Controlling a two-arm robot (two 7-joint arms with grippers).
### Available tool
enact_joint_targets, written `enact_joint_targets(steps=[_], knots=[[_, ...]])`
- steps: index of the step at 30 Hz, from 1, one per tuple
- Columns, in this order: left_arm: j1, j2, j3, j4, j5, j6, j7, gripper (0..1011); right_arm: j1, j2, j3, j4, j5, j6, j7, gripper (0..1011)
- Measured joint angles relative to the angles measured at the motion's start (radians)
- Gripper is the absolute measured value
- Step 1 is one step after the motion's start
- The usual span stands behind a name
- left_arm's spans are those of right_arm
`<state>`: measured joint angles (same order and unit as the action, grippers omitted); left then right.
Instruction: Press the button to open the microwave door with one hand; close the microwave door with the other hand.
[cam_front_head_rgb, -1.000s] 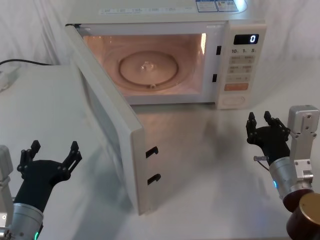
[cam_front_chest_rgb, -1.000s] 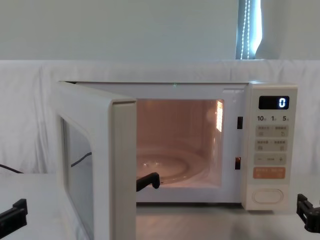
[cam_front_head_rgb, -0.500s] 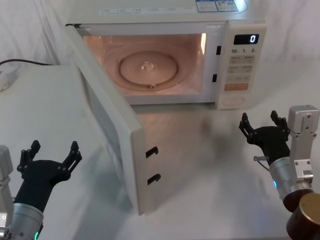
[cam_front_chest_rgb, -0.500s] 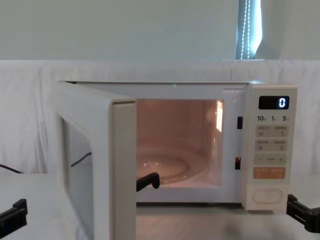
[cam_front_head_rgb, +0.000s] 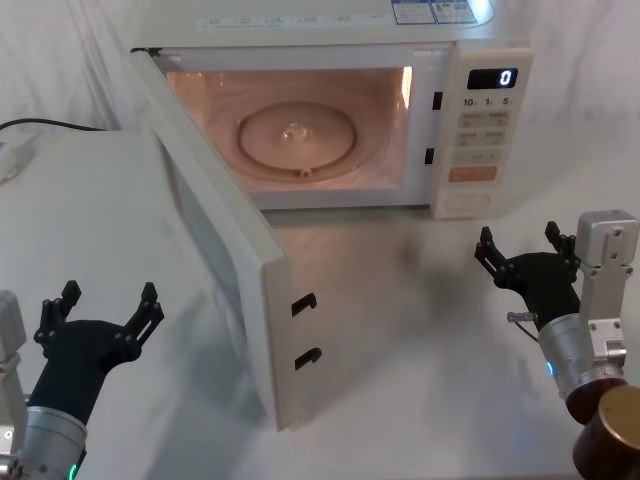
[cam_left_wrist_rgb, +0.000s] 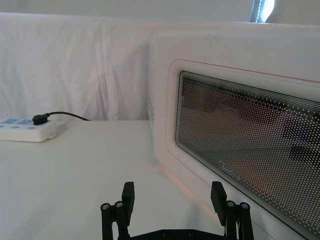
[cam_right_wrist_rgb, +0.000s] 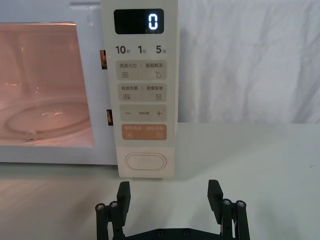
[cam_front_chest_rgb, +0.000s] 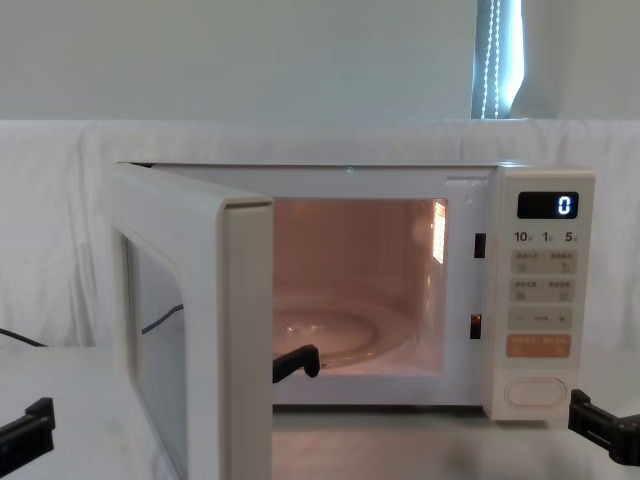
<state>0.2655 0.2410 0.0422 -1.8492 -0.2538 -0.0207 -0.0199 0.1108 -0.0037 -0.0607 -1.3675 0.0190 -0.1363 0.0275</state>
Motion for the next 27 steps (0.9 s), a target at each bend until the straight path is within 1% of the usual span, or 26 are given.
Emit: enact_joint_targets(steps=[13, 16, 17, 18, 20, 24, 25, 27], knots=[[0.000, 0.000, 0.000, 0.000, 0.000, 0.000, 0.000, 995, 0.000, 0.000, 0.000, 0.000, 0.000, 0.000, 0.000, 1002], [0.000, 0.000, 0.000, 0.000, 0.000, 0.000, 0.000, 938, 0.000, 0.000, 0.000, 0.000, 0.000, 0.000, 0.000, 1002], [0.000, 0.000, 0.000, 0.000, 0.000, 0.000, 0.000, 895, 0.000, 0.000, 0.000, 0.000, 0.000, 0.000, 0.000, 1002], [0.000, 0.000, 0.000, 0.000, 0.000, 0.000, 0.000, 895, 0.000, 0.000, 0.000, 0.000, 0.000, 0.000, 0.000, 1002], [0.000, 0.000, 0.000, 0.000, 0.000, 0.000, 0.000, 813, 0.000, 0.000, 0.000, 0.000, 0.000, 0.000, 0.000, 1002], [0.000, 0.000, 0.000, 0.000, 0.000, 0.000, 0.000, 739, 0.000, 0.000, 0.000, 0.000, 0.000, 0.000, 0.000, 1002], [0.000, 0.000, 0.000, 0.000, 0.000, 0.000, 0.000, 682, 0.000, 0.000, 0.000, 0.000, 0.000, 0.000, 0.000, 1002], [0.000, 0.000, 0.000, 0.000, 0.000, 0.000, 0.000, 647, 0.000, 0.000, 0.000, 0.000, 0.000, 0.000, 0.000, 1002]])
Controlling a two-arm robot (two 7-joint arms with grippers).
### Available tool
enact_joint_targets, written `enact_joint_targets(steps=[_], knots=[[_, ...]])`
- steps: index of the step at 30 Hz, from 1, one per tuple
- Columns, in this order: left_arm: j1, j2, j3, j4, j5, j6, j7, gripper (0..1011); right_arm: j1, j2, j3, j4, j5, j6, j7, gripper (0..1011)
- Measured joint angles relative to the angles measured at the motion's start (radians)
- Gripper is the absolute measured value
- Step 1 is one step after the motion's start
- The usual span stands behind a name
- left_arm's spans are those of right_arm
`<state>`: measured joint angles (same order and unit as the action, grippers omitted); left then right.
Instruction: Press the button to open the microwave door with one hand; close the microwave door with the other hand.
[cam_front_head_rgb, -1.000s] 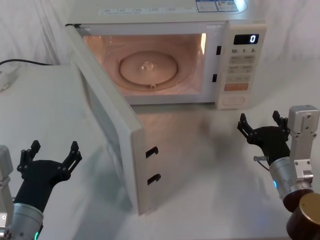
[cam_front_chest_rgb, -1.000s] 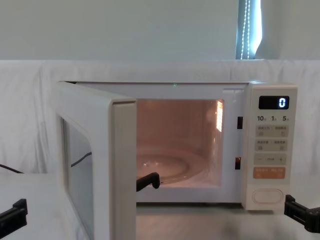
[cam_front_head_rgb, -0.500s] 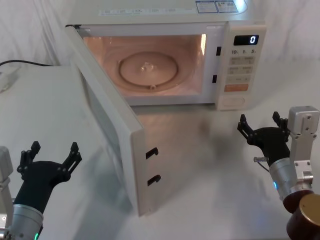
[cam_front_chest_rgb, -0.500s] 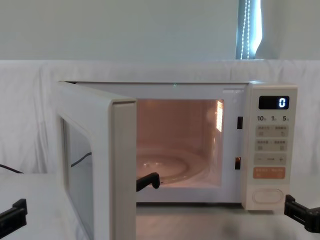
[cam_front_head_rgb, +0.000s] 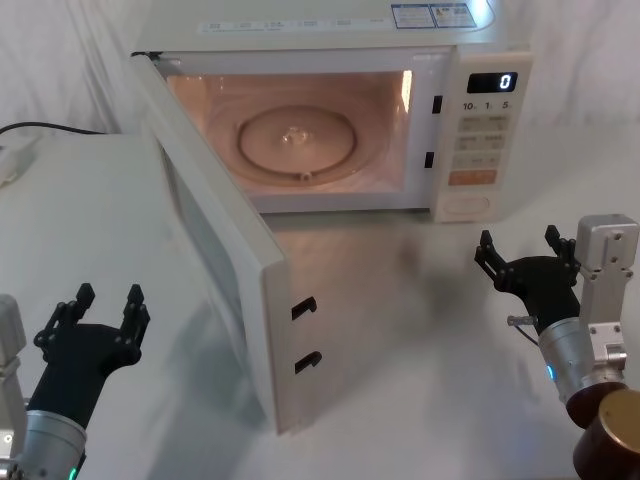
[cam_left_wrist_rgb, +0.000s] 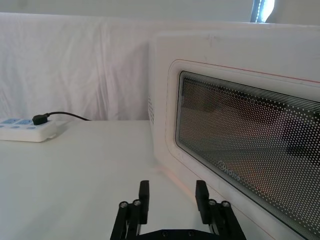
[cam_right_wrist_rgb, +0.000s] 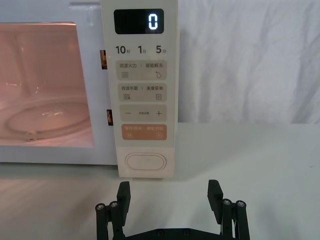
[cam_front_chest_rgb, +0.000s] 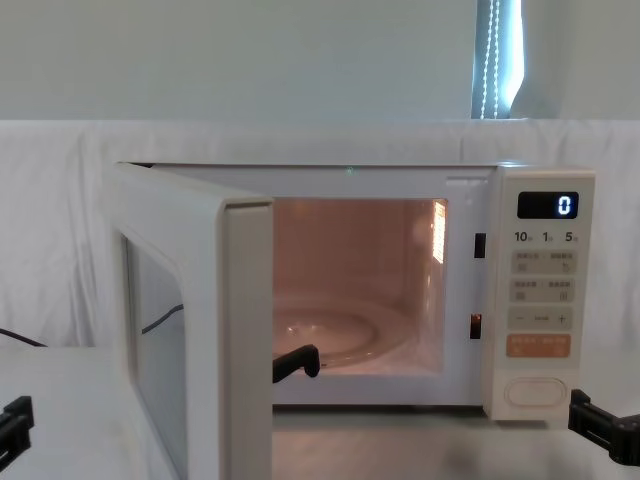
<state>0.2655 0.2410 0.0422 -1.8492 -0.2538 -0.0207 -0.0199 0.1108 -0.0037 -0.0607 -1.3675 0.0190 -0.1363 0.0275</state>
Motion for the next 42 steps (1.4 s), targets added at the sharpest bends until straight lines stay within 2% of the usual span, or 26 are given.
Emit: enact_joint_targets(steps=[4, 6, 15, 20, 38, 42], knots=[[0.000, 0.000, 0.000, 0.000, 0.000, 0.000, 0.000, 474, 0.000, 0.000, 0.000, 0.000, 0.000, 0.000, 0.000, 1002], [0.000, 0.000, 0.000, 0.000, 0.000, 0.000, 0.000, 441, 0.000, 0.000, 0.000, 0.000, 0.000, 0.000, 0.000, 1002], [0.000, 0.000, 0.000, 0.000, 0.000, 0.000, 0.000, 127, 0.000, 0.000, 0.000, 0.000, 0.000, 0.000, 0.000, 1002], [0.000, 0.000, 0.000, 0.000, 0.000, 0.000, 0.000, 0, 0.000, 0.000, 0.000, 0.000, 0.000, 0.000, 0.000, 1002], [0.000, 0.000, 0.000, 0.000, 0.000, 0.000, 0.000, 0, 0.000, 0.000, 0.000, 0.000, 0.000, 0.000, 0.000, 1002], [0.000, 0.000, -0.001, -0.015, 0.033, 0.011, 0.002, 0, 0.000, 0.000, 0.000, 0.000, 0.000, 0.000, 0.000, 1002]])
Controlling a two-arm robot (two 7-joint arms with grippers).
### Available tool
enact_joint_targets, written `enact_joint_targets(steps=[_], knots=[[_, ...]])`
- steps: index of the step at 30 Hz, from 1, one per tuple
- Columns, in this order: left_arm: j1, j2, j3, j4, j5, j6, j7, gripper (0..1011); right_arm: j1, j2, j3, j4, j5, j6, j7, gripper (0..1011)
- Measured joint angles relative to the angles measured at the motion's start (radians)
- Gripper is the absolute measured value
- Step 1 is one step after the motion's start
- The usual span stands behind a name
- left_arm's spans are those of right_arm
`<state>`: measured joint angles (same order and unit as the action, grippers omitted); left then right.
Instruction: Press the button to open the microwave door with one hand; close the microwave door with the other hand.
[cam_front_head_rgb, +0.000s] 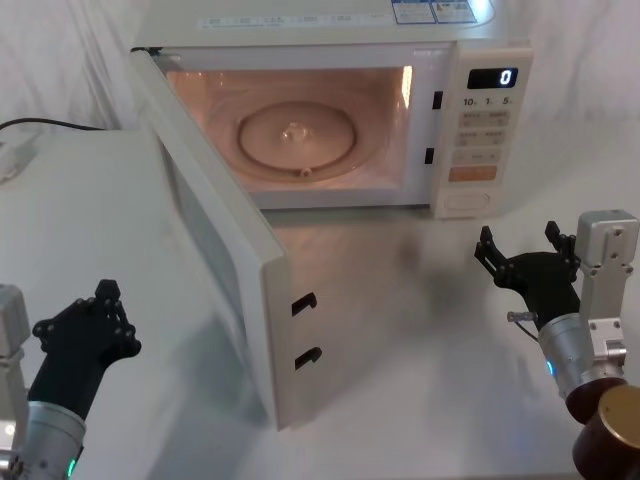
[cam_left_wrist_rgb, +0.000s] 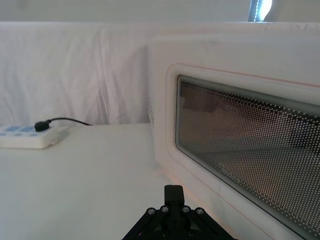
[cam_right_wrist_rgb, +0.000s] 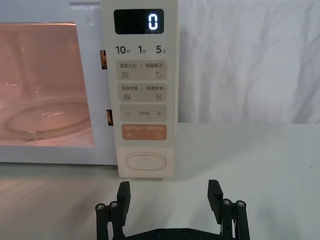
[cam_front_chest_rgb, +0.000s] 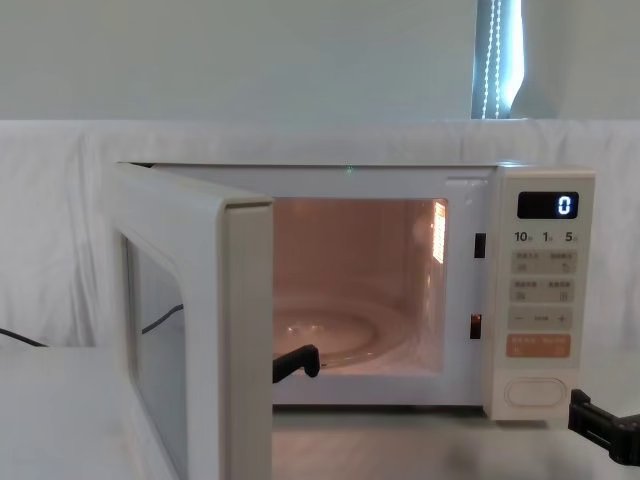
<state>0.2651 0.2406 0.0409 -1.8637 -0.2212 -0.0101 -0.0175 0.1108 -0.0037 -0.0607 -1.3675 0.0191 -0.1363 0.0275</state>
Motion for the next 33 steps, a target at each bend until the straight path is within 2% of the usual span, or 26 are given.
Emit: enact_joint_targets(steps=[3, 11, 22, 33], knots=[[0.000, 0.001, -0.001, -0.022, 0.025, 0.017, 0.000, 0, 0.000, 0.000, 0.000, 0.000, 0.000, 0.000, 0.000, 1002], [-0.018, 0.006, -0.012, -0.076, 0.038, 0.051, -0.037, 0, 0.000, 0.000, 0.000, 0.000, 0.000, 0.000, 0.000, 1002], [-0.059, 0.018, -0.023, -0.146, 0.023, 0.125, -0.115, 0, 0.000, 0.000, 0.000, 0.000, 0.000, 0.000, 0.000, 1002], [-0.100, 0.037, -0.011, -0.166, -0.003, 0.166, -0.166, 0, 0.000, 0.000, 0.000, 0.000, 0.000, 0.000, 0.000, 1002]])
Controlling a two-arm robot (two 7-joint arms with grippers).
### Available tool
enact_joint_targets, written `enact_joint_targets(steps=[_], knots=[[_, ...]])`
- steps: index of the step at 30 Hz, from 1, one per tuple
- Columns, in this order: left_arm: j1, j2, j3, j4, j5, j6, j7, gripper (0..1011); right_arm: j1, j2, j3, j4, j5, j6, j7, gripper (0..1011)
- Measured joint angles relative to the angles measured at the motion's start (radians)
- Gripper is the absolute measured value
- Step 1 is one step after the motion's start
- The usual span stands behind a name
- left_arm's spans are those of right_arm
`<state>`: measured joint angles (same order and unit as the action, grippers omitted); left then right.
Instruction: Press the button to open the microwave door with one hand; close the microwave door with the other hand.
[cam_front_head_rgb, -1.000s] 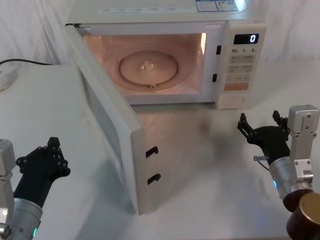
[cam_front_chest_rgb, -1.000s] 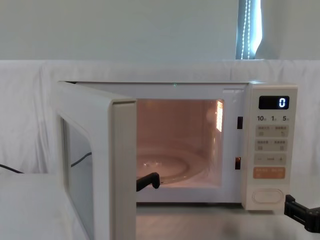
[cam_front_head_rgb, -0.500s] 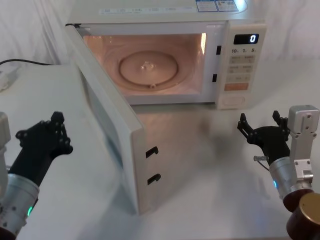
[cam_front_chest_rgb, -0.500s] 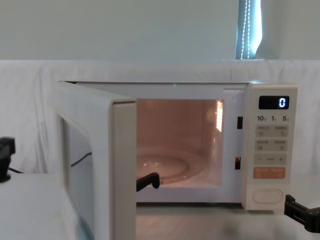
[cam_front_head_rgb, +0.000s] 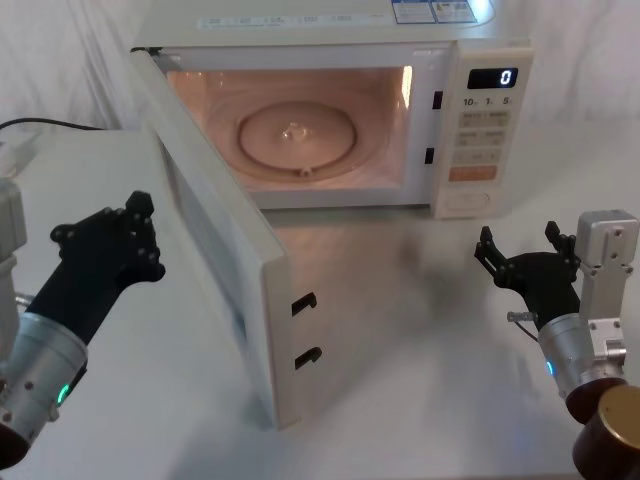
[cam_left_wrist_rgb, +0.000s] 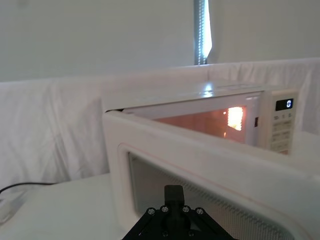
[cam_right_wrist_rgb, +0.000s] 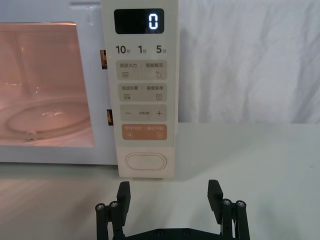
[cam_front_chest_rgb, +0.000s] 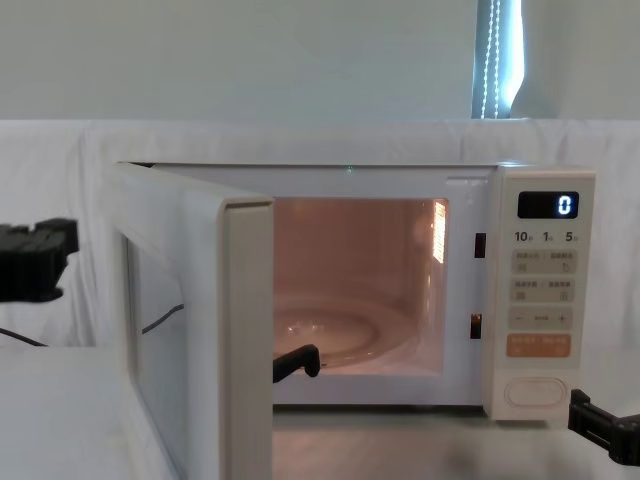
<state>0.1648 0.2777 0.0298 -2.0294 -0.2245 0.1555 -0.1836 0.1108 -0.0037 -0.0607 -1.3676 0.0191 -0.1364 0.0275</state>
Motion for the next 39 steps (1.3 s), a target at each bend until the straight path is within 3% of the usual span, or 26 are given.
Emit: enact_joint_targets(steps=[11, 18, 32, 39], knots=[[-0.074, 0.006, 0.033, 0.038, -0.013, 0.008, -0.014, 0, 0.000, 0.000, 0.000, 0.000, 0.000, 0.000, 0.000, 1002], [-0.125, 0.006, 0.065, 0.090, -0.019, 0.022, -0.022, 0, 0.000, 0.000, 0.000, 0.000, 0.000, 0.000, 0.000, 1002], [-0.236, -0.008, 0.128, 0.189, 0.019, -0.011, -0.024, 0, 0.000, 0.000, 0.000, 0.000, 0.000, 0.000, 0.000, 1002], [-0.287, -0.016, 0.157, 0.230, 0.003, 0.002, -0.050, 0, 0.000, 0.000, 0.000, 0.000, 0.000, 0.000, 0.000, 1002]])
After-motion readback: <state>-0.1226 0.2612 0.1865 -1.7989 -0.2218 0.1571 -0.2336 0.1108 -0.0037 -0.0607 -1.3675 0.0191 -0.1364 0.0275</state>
